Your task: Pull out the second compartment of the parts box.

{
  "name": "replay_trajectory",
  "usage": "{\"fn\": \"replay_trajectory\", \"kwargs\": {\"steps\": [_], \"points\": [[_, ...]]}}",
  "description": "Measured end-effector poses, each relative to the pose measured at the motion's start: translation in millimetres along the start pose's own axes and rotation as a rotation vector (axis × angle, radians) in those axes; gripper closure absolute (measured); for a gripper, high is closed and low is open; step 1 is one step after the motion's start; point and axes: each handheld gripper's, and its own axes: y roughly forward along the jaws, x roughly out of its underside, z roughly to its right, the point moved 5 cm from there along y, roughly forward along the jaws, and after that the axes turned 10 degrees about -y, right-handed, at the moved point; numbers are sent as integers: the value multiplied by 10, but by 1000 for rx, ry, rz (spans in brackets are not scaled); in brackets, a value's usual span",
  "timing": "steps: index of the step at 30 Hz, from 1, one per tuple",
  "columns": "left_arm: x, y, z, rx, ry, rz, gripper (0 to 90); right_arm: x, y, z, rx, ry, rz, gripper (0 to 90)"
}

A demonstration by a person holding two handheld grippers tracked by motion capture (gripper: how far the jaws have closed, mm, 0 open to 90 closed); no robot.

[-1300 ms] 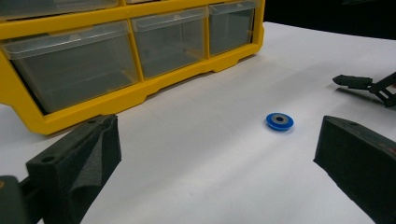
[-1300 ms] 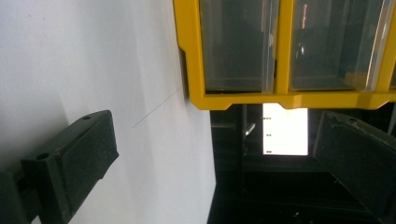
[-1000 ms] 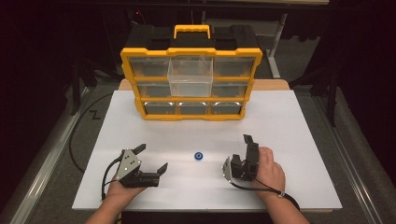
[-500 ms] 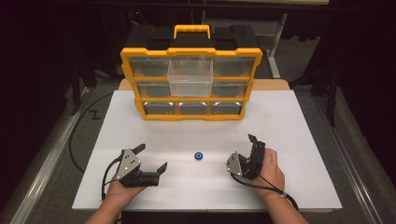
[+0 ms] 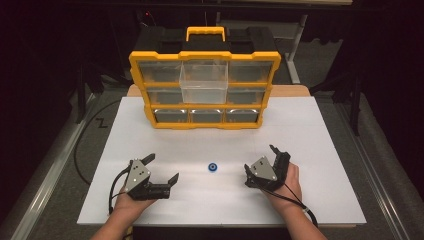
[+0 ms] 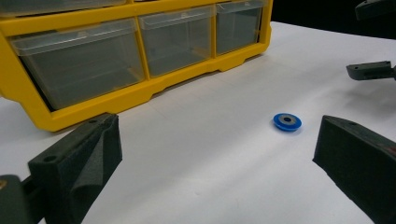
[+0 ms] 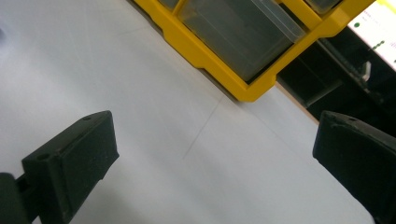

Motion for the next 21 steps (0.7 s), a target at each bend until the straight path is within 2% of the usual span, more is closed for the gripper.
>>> {"fn": "replay_trajectory", "kwargs": {"steps": [3, 7, 13, 17, 21], "points": [[-1, 1, -19, -7, -5, 3, 16, -8, -22, 1, -20, 55, 12, 13], [-3, -7, -24, -13, -6, 3, 16, -13, -34, 11, -67, 155, 29, 12], [-7, 2, -7, -16, 6, 0, 16, 21, -24, 31, -110, 244, 32, 12], [-9, 11, 1, -14, 0, -7, 16, 53, -18, 61, -156, 348, 40, 11], [-9, 9, 12, -15, 1, -7, 16, 77, -6, 87, -183, 414, 33, 11]]}}
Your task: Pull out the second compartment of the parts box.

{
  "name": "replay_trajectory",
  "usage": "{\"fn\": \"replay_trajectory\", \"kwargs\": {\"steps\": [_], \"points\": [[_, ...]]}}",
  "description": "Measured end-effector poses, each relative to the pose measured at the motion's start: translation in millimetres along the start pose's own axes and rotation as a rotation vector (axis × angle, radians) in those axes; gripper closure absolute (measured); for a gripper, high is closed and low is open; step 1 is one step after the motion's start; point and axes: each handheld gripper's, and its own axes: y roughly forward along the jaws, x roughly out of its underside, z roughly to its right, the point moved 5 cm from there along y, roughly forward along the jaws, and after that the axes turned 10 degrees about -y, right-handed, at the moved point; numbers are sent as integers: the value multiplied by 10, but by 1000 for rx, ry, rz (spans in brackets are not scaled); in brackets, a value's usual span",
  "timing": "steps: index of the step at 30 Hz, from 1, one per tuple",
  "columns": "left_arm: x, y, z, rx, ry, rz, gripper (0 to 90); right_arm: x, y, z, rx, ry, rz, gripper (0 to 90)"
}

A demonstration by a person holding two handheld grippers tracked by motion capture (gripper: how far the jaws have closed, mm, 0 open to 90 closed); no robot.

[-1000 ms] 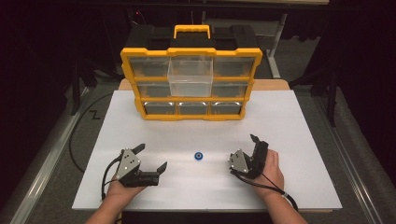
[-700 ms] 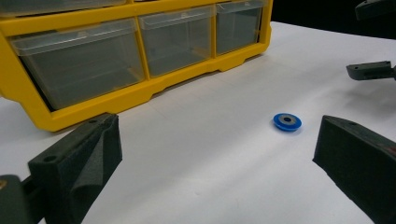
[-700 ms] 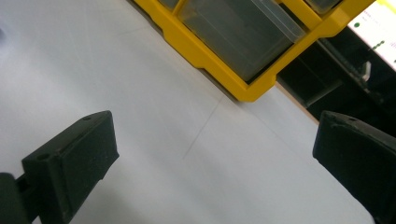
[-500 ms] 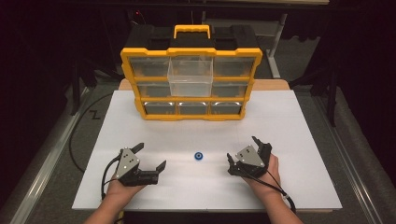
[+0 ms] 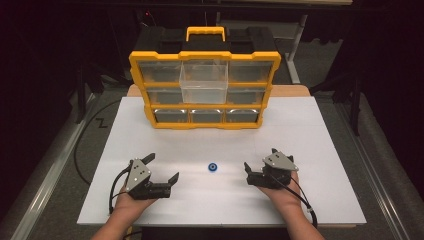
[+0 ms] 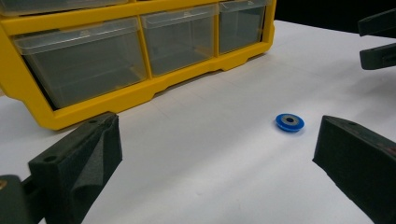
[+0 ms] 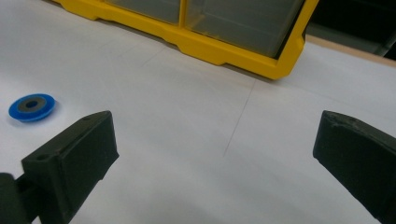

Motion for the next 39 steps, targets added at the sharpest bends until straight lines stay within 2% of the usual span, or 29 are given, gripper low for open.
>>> {"fn": "replay_trajectory", "kwargs": {"steps": [2, 6, 16, 19, 26, 30, 33, 39], "points": [[-1, 4, -7, 0, -3, -1, 16, 3, 7, 12, -13, 30, -4, 11], [3, 20, -14, -2, -6, -4, 16, 7, 15, 23, -21, 41, -13, 11], [-1, 21, -12, 5, -6, -3, 16, 25, 25, 23, -42, 31, -53, 11], [4, 27, -1, 7, -3, -6, 16, 36, 26, 23, -47, 11, -67, 11], [9, 11, -16, 3, -12, -4, 16, 76, 27, 25, -67, -12, -149, 11], [4, 12, -48, 6, -20, 3, 16, 57, 15, 55, -73, -5, -157, 11], [-4, 29, -28, 14, -10, 6, 18, 72, 30, 57, -86, -24, -181, 11], [-11, 65, 1, 27, -13, 1, 18, 160, 39, 45, -126, -30, -272, 11]]}}
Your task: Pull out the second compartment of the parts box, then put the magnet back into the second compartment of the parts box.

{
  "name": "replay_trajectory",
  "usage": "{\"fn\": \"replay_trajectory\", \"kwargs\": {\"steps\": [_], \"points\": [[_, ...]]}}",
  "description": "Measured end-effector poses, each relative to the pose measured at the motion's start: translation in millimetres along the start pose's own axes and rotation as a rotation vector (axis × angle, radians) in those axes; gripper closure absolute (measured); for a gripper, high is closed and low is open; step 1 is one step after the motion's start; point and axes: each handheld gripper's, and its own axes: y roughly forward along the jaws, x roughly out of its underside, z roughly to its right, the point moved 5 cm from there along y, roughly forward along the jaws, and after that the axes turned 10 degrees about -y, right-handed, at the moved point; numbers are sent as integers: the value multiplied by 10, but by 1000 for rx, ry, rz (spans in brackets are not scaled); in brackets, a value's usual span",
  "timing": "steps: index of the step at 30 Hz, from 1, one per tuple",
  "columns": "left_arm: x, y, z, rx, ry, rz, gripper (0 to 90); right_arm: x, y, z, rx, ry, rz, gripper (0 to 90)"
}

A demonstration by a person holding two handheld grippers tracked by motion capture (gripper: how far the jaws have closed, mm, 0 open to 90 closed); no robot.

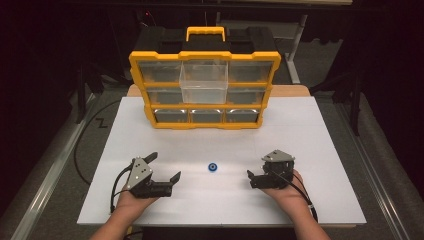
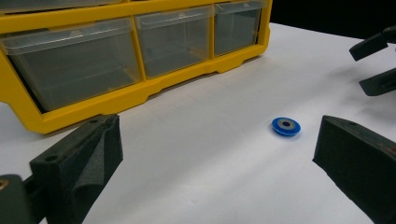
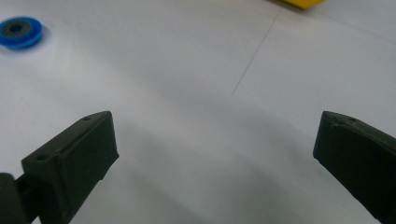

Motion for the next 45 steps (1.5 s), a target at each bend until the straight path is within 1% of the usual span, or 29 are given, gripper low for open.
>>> {"fn": "replay_trajectory", "kwargs": {"steps": [3, 7, 10, 13, 17, 20, 22, 23, 27, 29, 33, 36, 41, 42, 43, 45], "points": [[-2, 6, -2, 0, -2, 0, 18, 23, -2, 5, -19, 3, -32, 11], [-11, 25, 4, 7, -5, 2, 20, 40, -16, -14, -38, 1, -62, 11], [-17, 40, 18, 14, 5, 0, 20, 50, -21, -18, -52, 4, -73, 11], [-13, 54, 40, 20, 25, -2, 21, 35, -34, -13, -56, -9, -82, 11], [-4, 59, 37, 19, 11, -10, 21, -33, -80, 45, -66, 2, -78, 11], [-12, 36, 17, 16, 11, 0, 21, -62, -75, 67, -84, -6, -104, 11], [-18, 39, 7, 11, 3, 5, 21, -79, -59, 78, -92, -28, -125, 11], [-16, 41, 11, 12, 4, 2, 22, -84, -54, 75, -99, -31, -129, 11], [-15, 44, 32, 18, 10, 1, 22, -97, -25, 46, -140, -53, -173, 11], [-16, 43, 31, 17, 9, 1, 22, -119, -22, 42, -143, -73, -191, 12], [-22, 26, 32, 17, 9, 8, 22, -166, -14, -5, -181, -100, -208, 13], [-19, 23, 32, 16, 11, 5, 22, -209, 0, -57, -205, -123, -212, 13], [-18, 24, 39, 15, 17, 3, 22, -289, 51, -198, -246, -171, -214, 15], [-18, 23, 41, 14, 17, 4, 21, -307, 67, -220, -253, -193, -209, 15], [-18, 22, 42, 14, 17, 4, 21, -322, 74, -253, -258, -192, -214, 15], [-20, 20, 43, 14, 17, 5, 21, -352, 94, -301, -268, -210, -211, 15]]}}
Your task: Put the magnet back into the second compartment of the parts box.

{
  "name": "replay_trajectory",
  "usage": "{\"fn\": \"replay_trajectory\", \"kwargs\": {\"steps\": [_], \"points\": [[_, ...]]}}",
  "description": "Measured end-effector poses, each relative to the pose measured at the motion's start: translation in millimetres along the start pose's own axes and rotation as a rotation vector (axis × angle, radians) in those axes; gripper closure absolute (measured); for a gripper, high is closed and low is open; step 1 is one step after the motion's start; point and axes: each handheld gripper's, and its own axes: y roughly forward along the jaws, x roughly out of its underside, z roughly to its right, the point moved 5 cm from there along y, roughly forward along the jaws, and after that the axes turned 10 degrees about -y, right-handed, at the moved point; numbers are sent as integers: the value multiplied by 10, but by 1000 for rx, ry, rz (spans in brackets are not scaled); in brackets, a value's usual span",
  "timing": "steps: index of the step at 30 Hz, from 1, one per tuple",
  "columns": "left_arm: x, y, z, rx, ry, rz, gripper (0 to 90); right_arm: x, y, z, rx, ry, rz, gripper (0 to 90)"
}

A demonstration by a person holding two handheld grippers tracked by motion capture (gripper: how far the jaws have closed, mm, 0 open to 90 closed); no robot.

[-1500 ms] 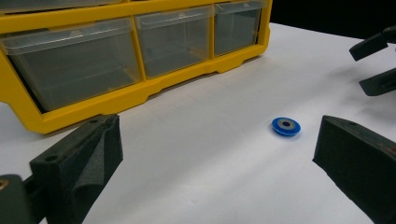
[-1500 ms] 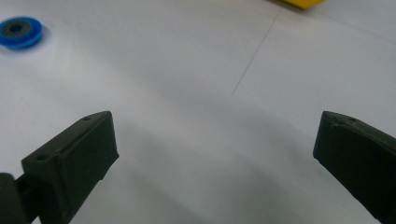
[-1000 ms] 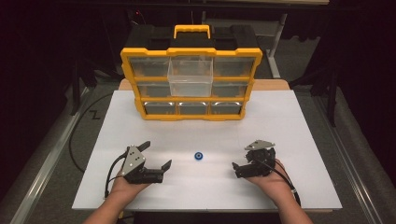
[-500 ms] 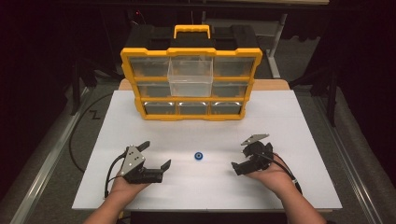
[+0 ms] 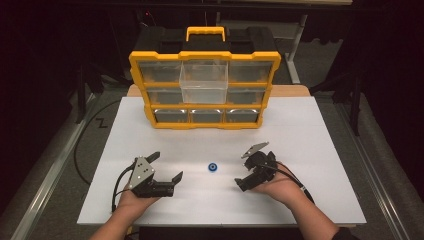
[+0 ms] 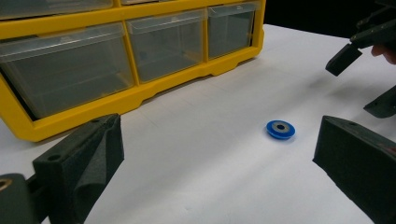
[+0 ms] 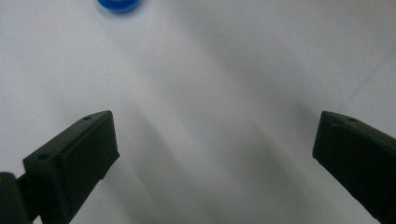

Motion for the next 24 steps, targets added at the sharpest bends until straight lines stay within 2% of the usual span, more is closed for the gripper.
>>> {"fn": "replay_trajectory", "kwargs": {"steps": [7, 14, 24], "points": [[-4, -7, 4, 1, 7, 0, 21, -185, 75, -145, -24, -51, 17, 20], [-6, -12, 9, -2, 10, 3, 21, -316, 137, -244, -43, -78, 32, 40], [-2, -6, 12, -4, 12, -2, 21, -498, 192, -333, -52, -122, 65, 138]]}}
